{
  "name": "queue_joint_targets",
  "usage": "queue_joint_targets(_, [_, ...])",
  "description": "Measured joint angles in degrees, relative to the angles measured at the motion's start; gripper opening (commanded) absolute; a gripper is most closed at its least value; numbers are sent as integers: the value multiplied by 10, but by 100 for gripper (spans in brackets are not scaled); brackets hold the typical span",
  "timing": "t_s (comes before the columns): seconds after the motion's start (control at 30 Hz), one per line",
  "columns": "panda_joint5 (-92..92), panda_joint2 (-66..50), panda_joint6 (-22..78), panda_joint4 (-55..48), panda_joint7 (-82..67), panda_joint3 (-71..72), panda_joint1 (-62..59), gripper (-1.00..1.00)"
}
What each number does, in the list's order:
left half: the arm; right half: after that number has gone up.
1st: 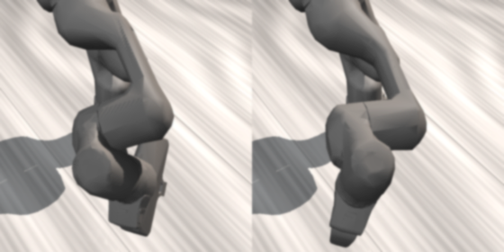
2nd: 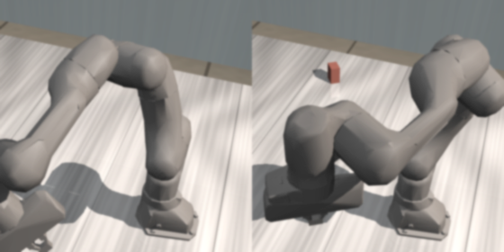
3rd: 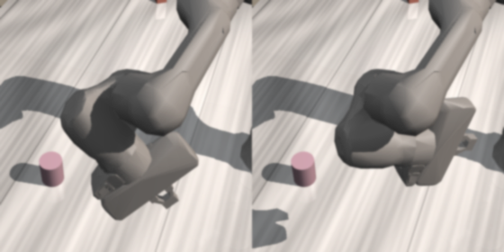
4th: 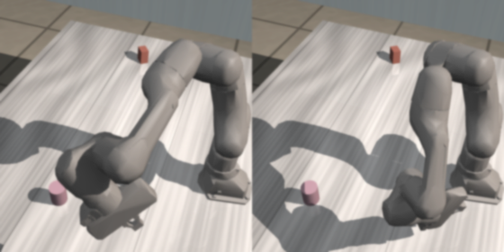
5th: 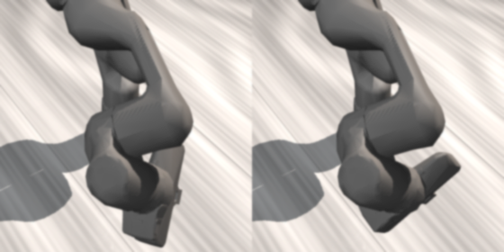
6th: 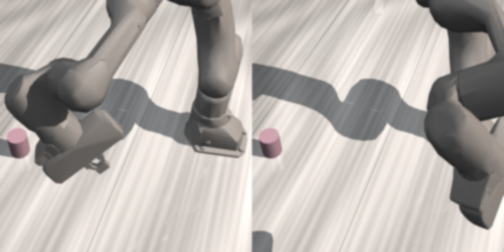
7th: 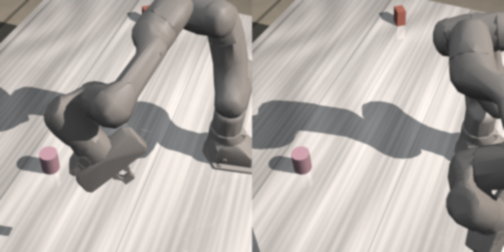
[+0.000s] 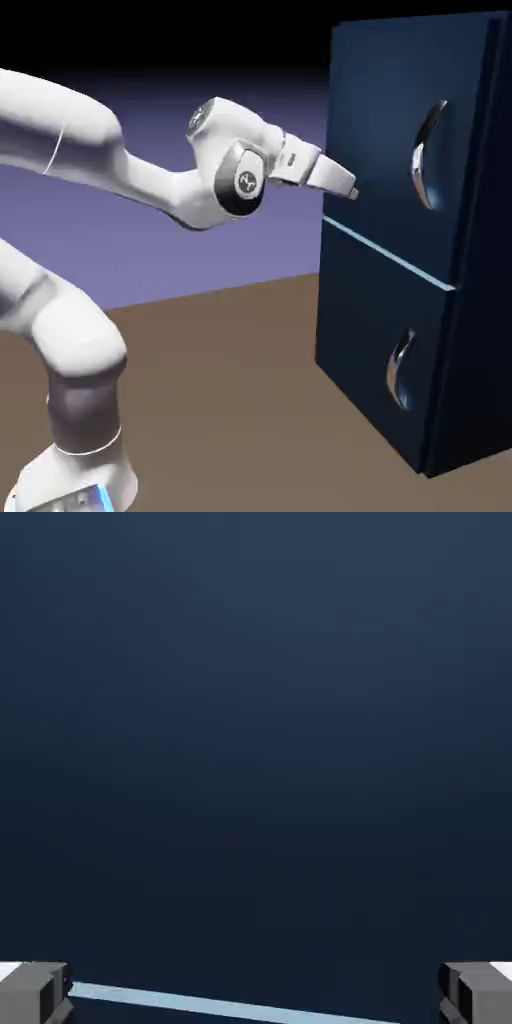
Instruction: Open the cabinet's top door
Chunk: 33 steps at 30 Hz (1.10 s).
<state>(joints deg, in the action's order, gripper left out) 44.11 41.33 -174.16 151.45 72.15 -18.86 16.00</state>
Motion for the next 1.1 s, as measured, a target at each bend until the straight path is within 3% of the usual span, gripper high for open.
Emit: queue_joint_targets(1.1, [822,162,-3,-178,554,-352,286,0])
